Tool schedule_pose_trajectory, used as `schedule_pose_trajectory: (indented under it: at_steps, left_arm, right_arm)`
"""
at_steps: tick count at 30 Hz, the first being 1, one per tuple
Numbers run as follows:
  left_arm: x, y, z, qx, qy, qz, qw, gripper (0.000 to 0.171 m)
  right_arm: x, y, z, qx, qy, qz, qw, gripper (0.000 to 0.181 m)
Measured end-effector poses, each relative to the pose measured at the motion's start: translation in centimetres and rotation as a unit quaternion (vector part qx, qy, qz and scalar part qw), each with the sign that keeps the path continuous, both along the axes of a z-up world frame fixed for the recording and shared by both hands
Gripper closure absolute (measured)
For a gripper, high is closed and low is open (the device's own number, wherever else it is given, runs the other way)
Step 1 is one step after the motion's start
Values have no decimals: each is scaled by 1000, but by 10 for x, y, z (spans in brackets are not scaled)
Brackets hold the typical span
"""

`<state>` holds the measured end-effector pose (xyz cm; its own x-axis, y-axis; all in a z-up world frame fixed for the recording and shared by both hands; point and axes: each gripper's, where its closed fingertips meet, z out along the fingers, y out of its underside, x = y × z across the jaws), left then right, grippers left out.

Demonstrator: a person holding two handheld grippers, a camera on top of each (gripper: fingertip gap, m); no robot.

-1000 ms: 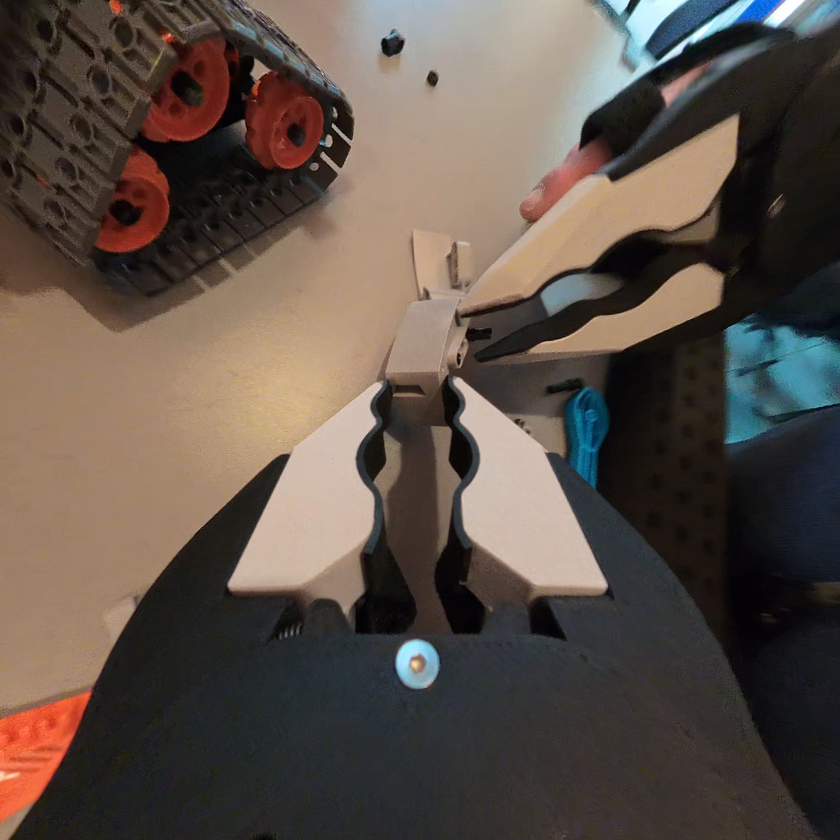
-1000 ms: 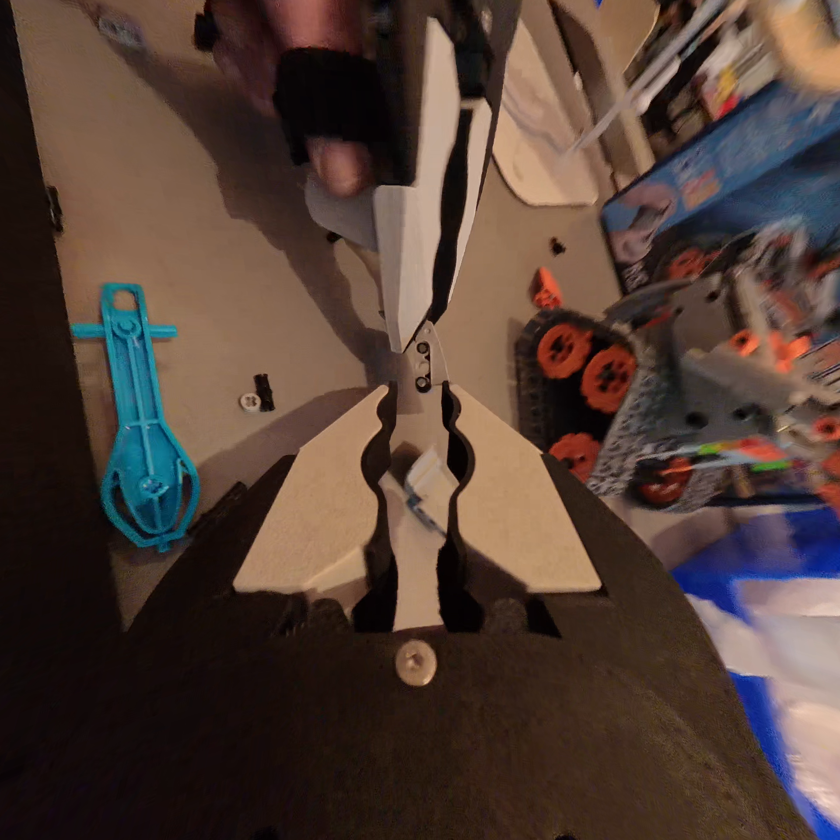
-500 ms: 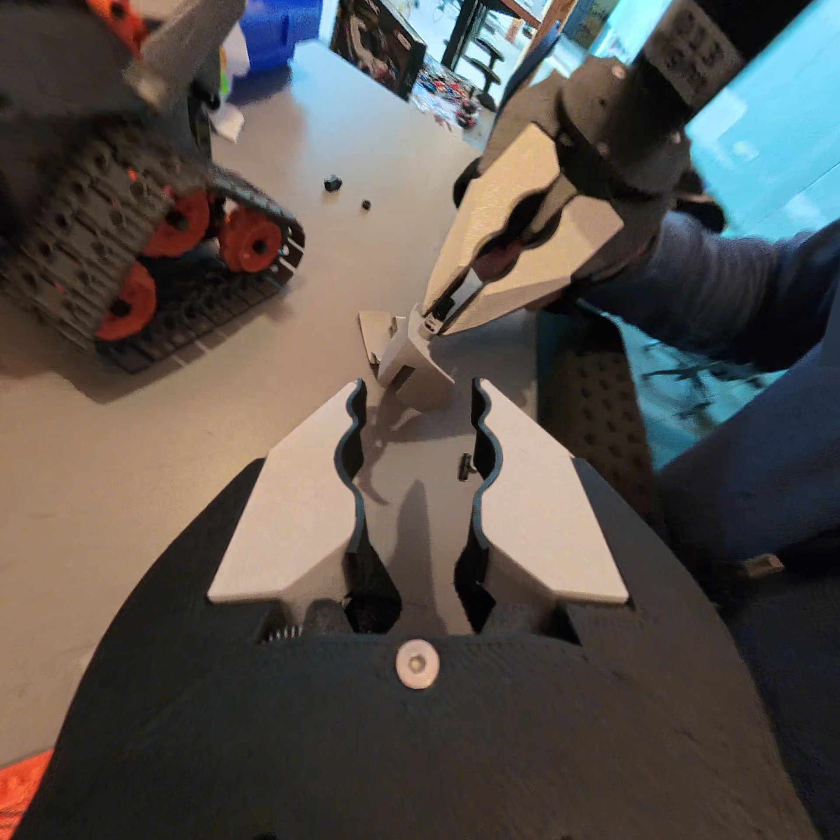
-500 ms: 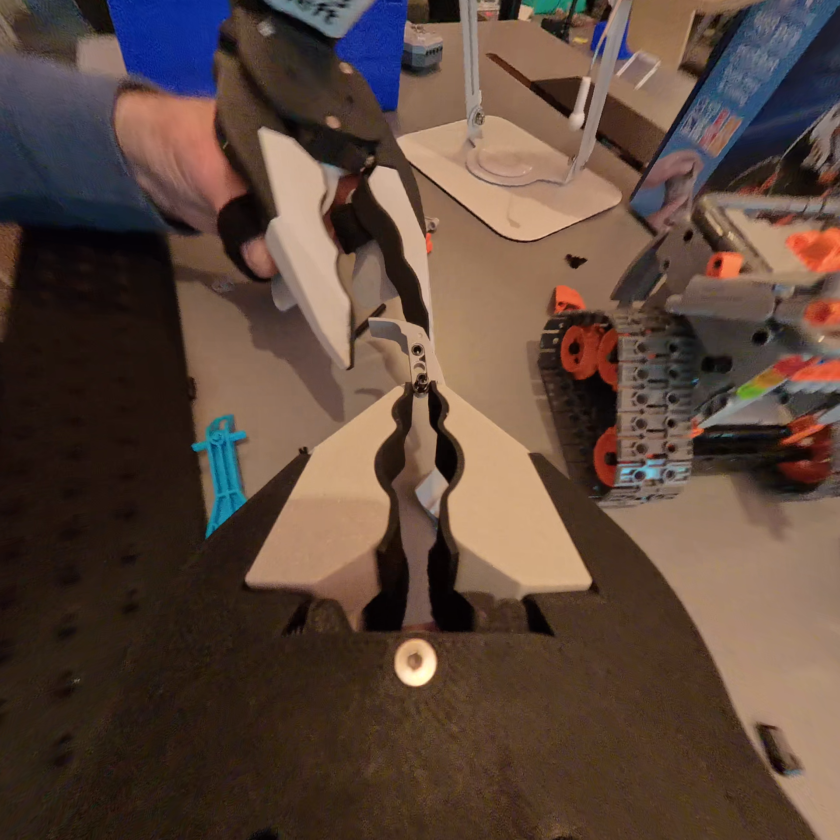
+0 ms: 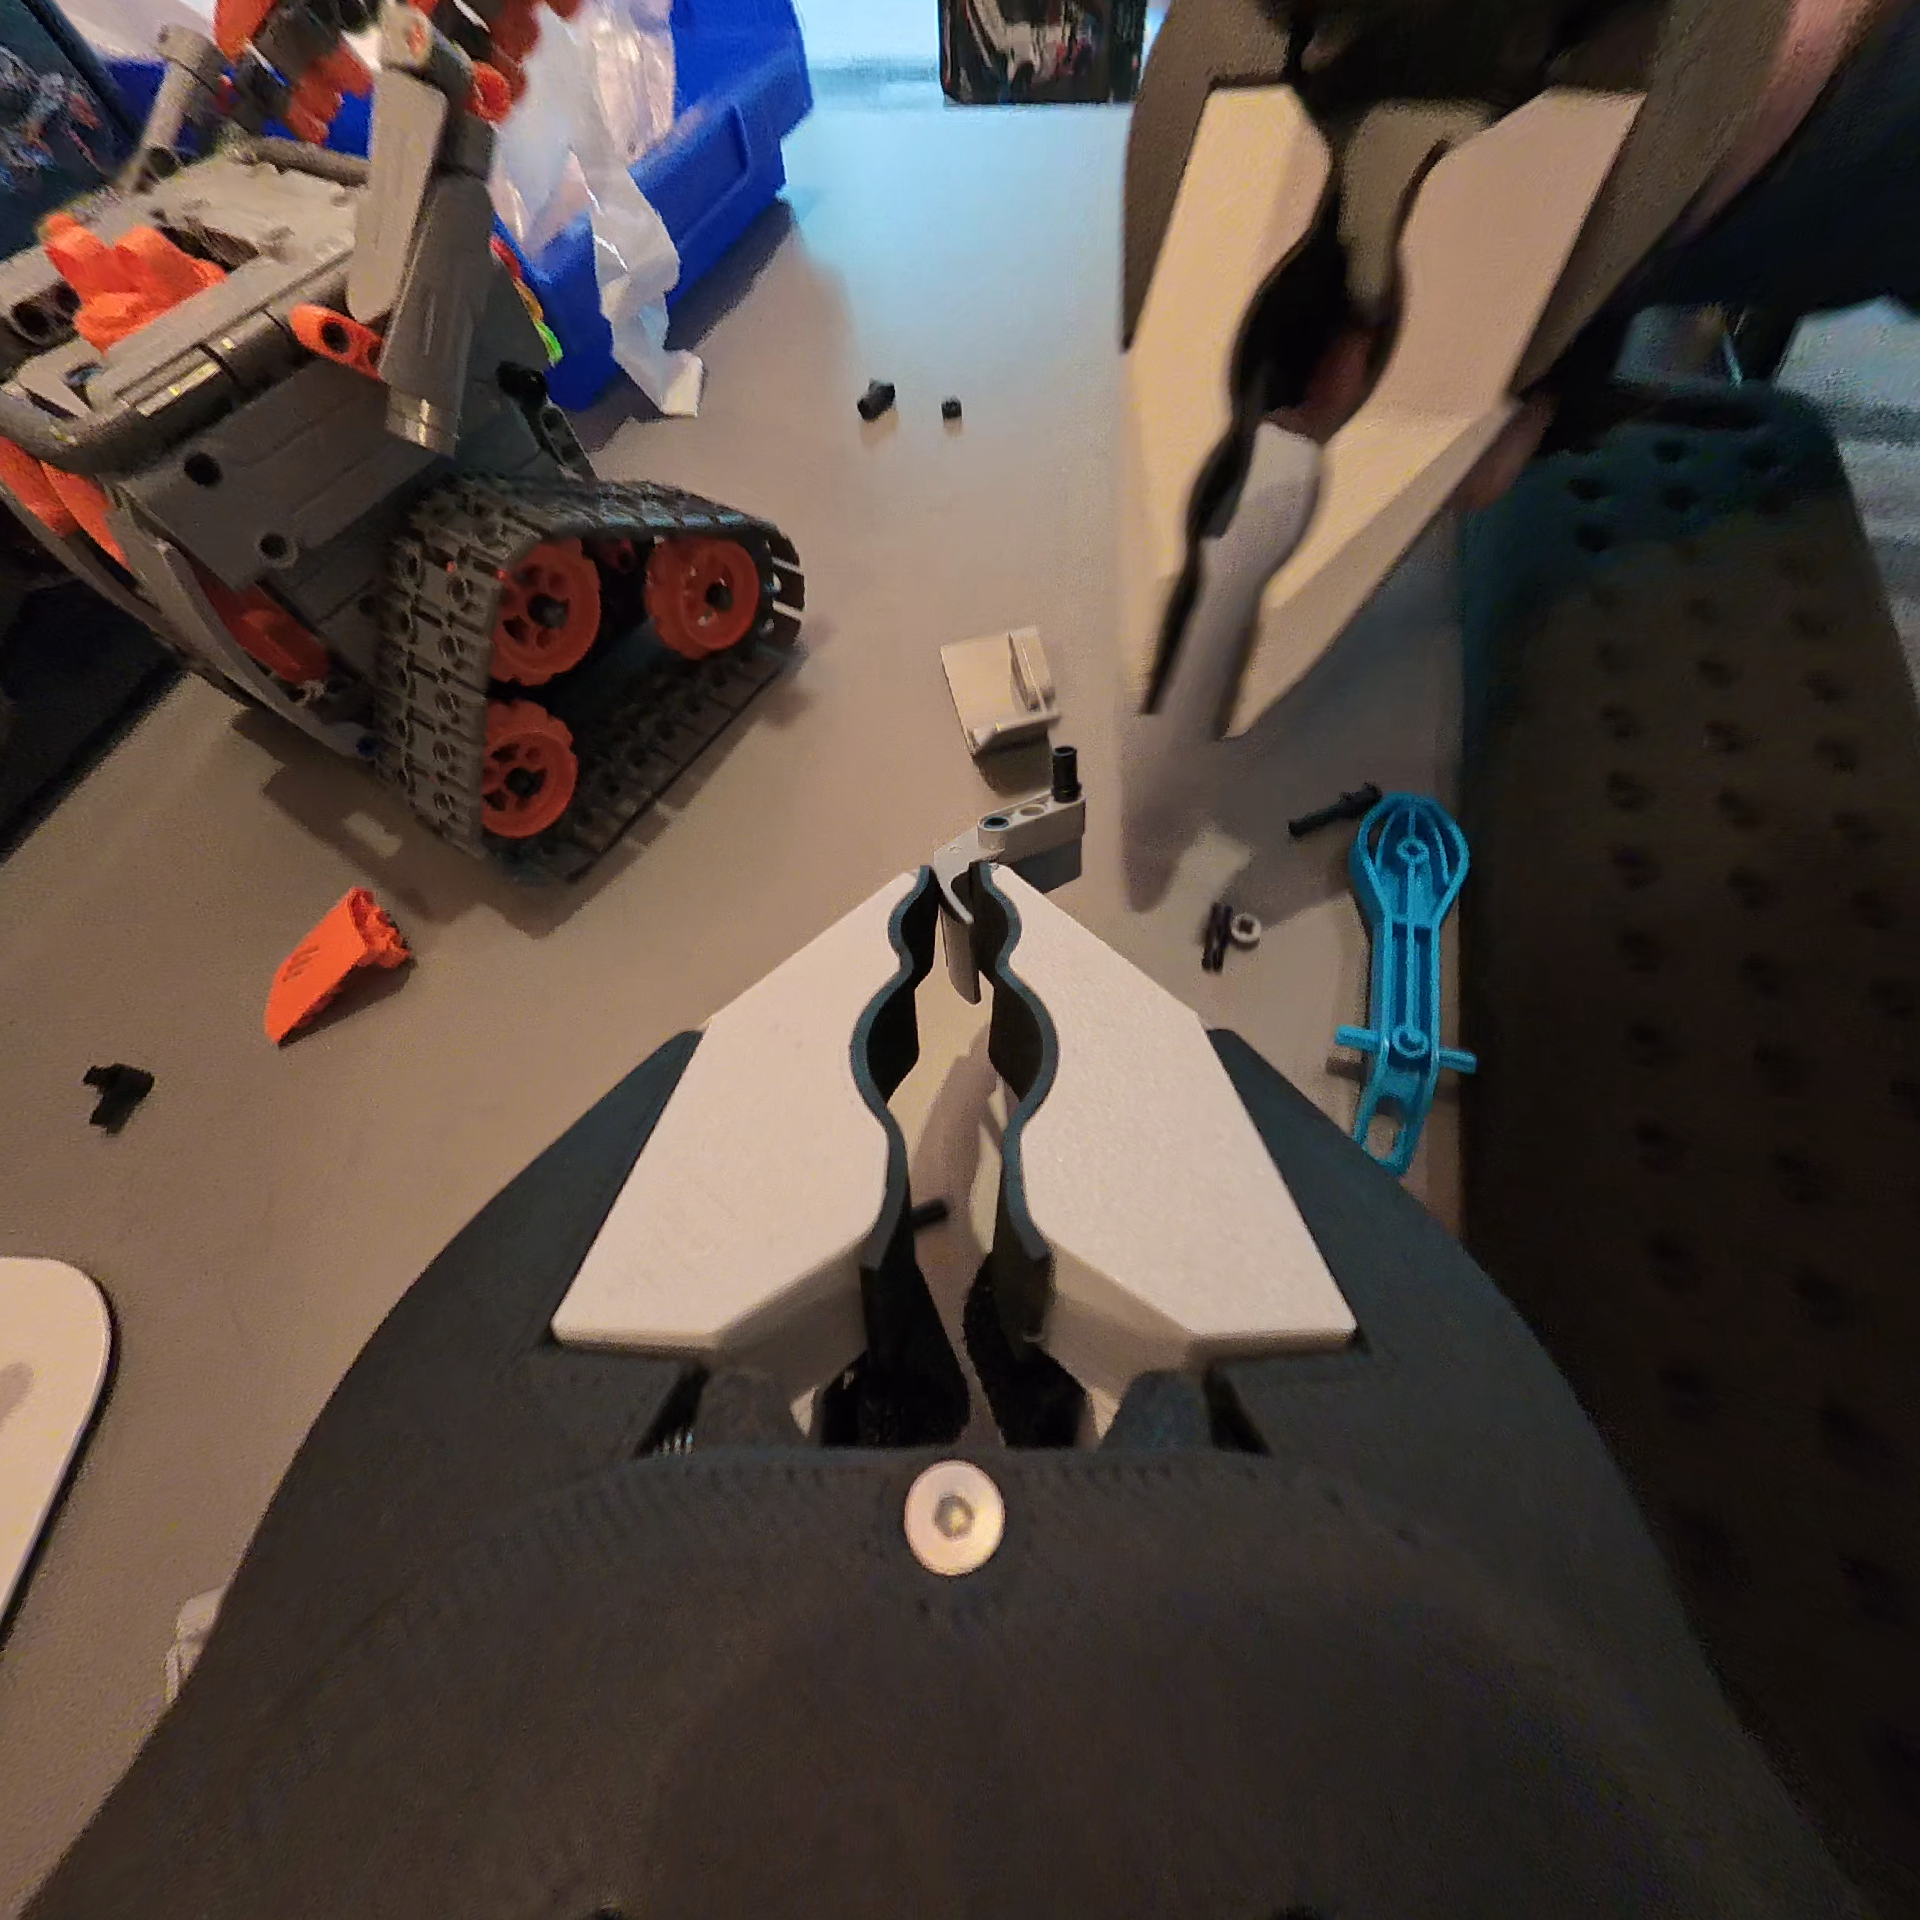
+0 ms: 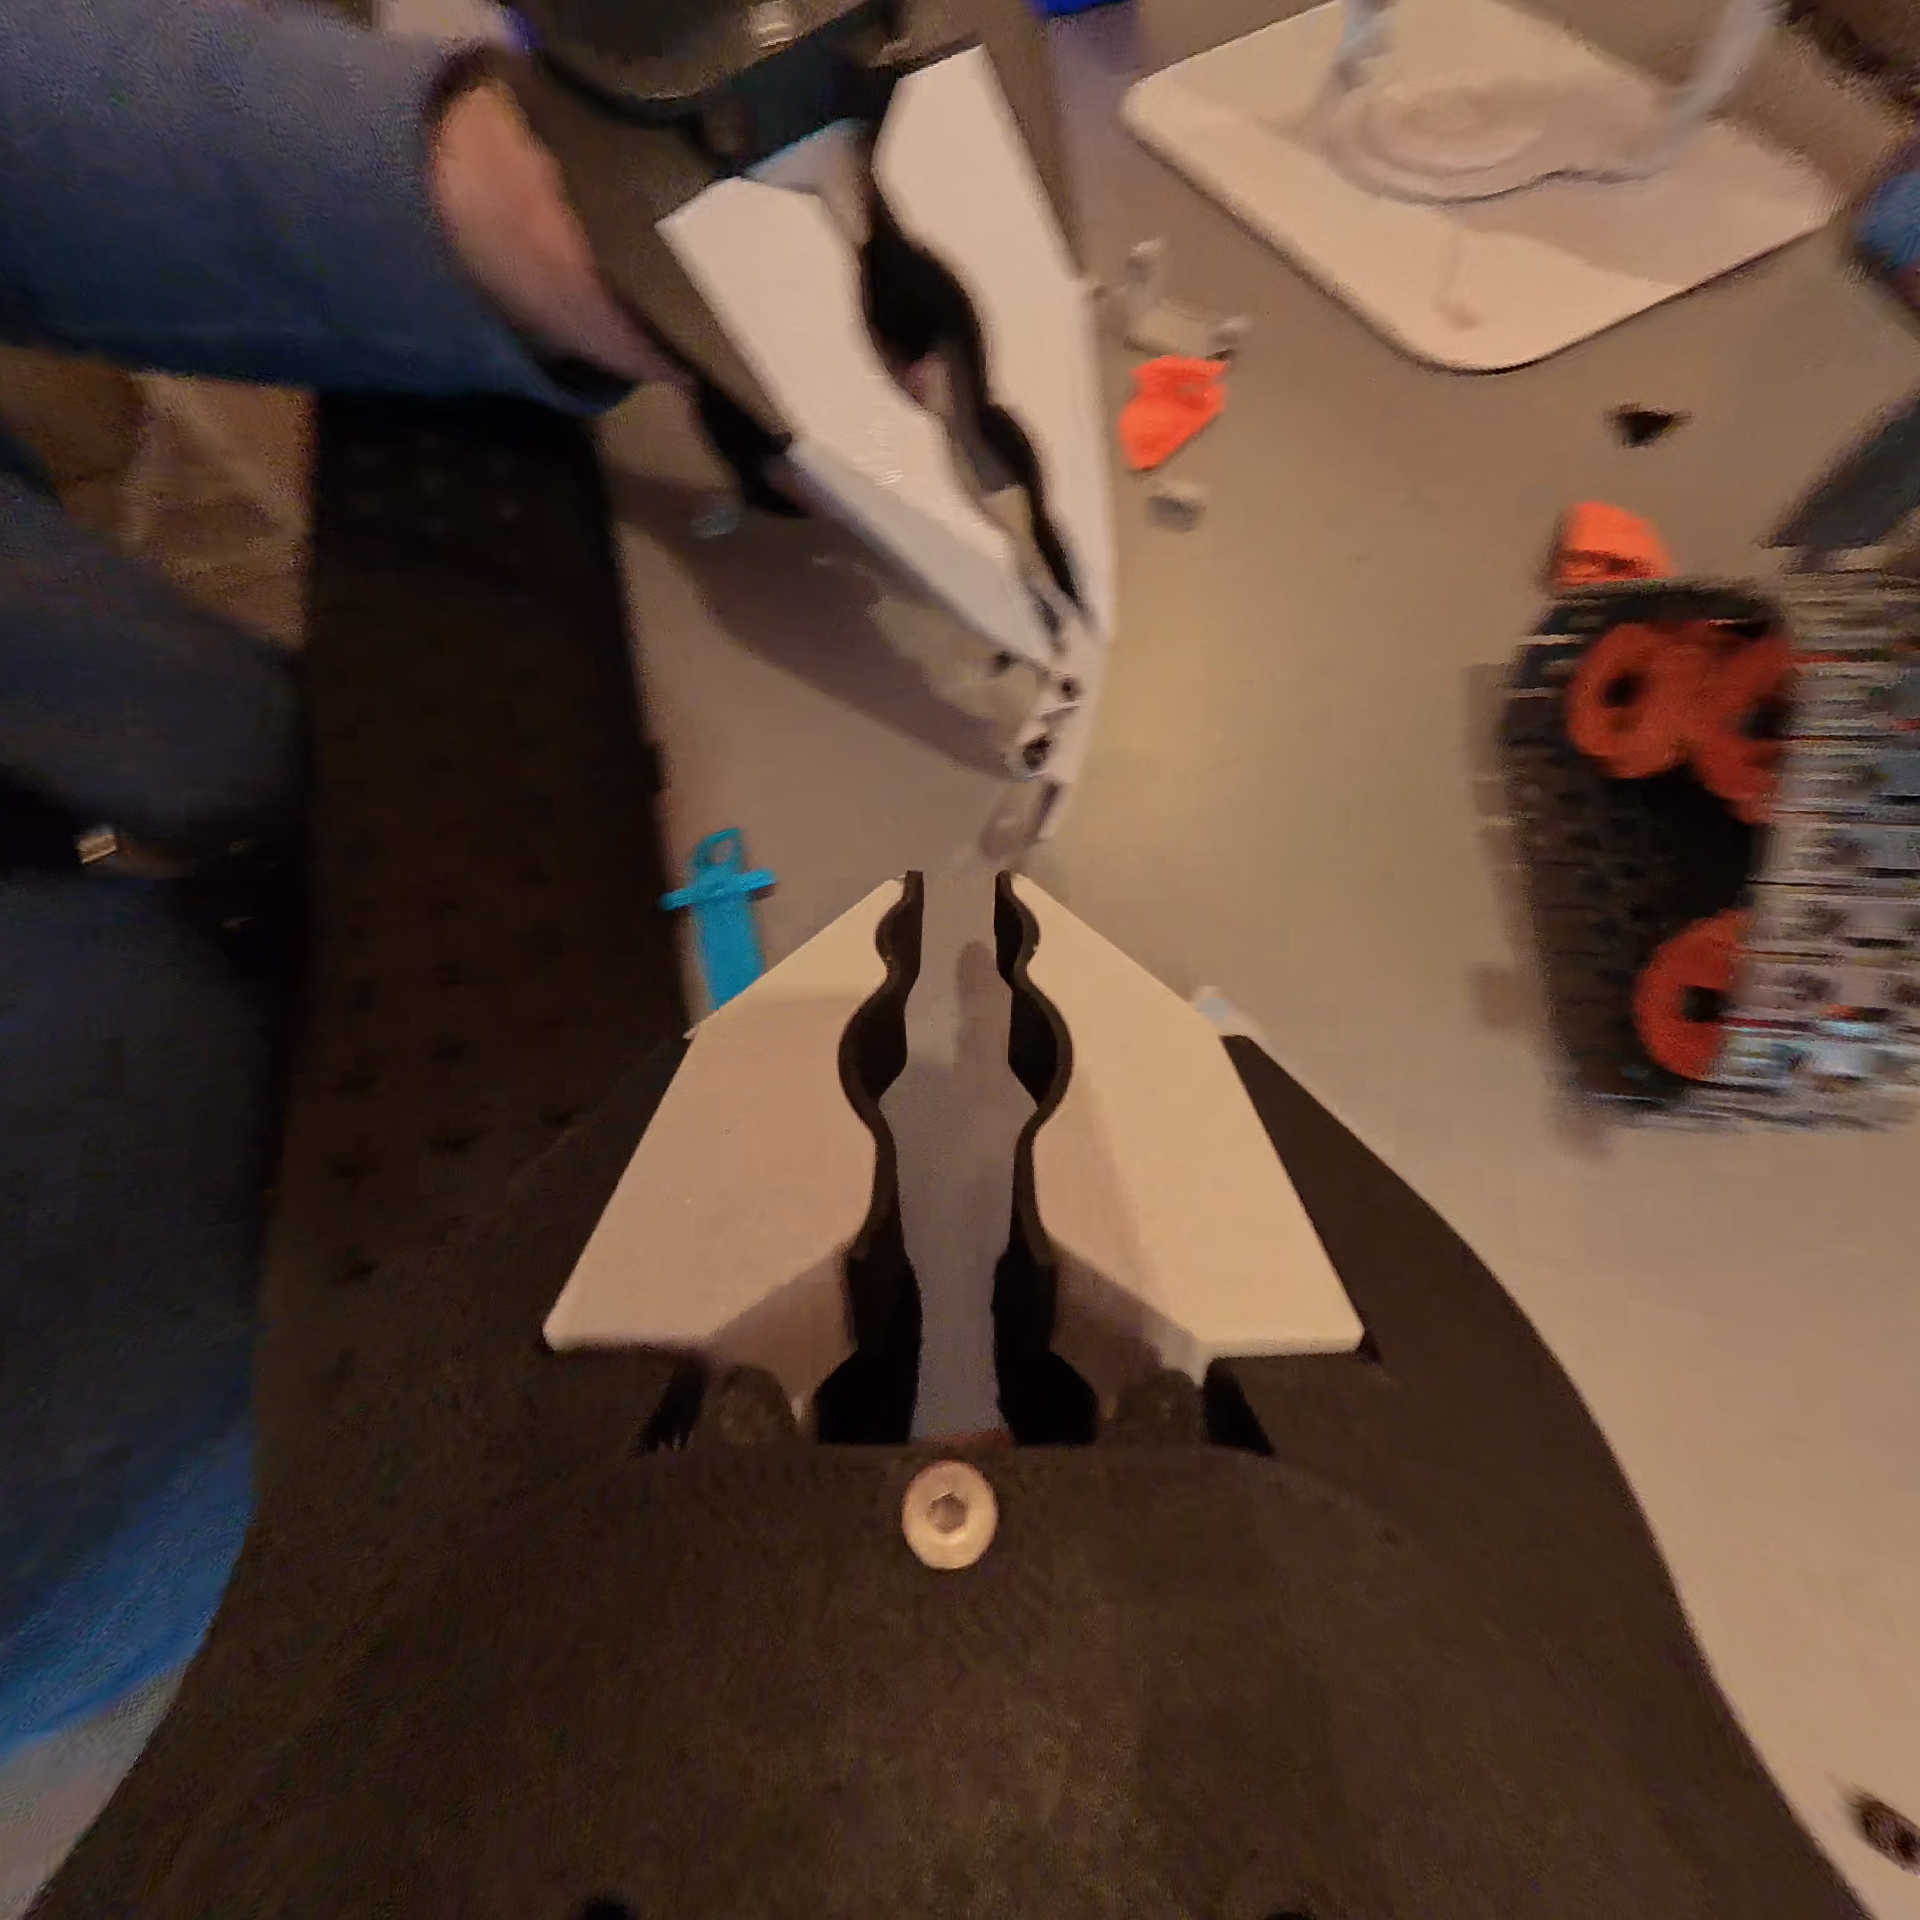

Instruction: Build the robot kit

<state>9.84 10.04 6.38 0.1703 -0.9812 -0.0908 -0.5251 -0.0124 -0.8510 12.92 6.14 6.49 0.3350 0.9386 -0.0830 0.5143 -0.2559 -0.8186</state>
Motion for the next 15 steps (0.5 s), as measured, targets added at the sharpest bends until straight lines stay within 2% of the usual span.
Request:
schedule_pose_trajectory:
  at_steps: [3,7,10,15]
  left_arm:
    - [-7,-9,-10,4,20,-11,1000,168]
    - [-14,-16,-24,10,47,-17,999,168]
    - [-17,-15,-25,12,51,-13,999,168]
    - [-20,-17,-25,13,48,-10,999,168]
  right_arm:
    - [-2,-30,-9,-33,-33,58,997,170]
    - [-20,-57,-29,-26,-108,120,987,169]
    - [-29,-63,-45,-17,-165,143,976,174]
    - [-33,-59,-44,-9,-196,145,970,164]
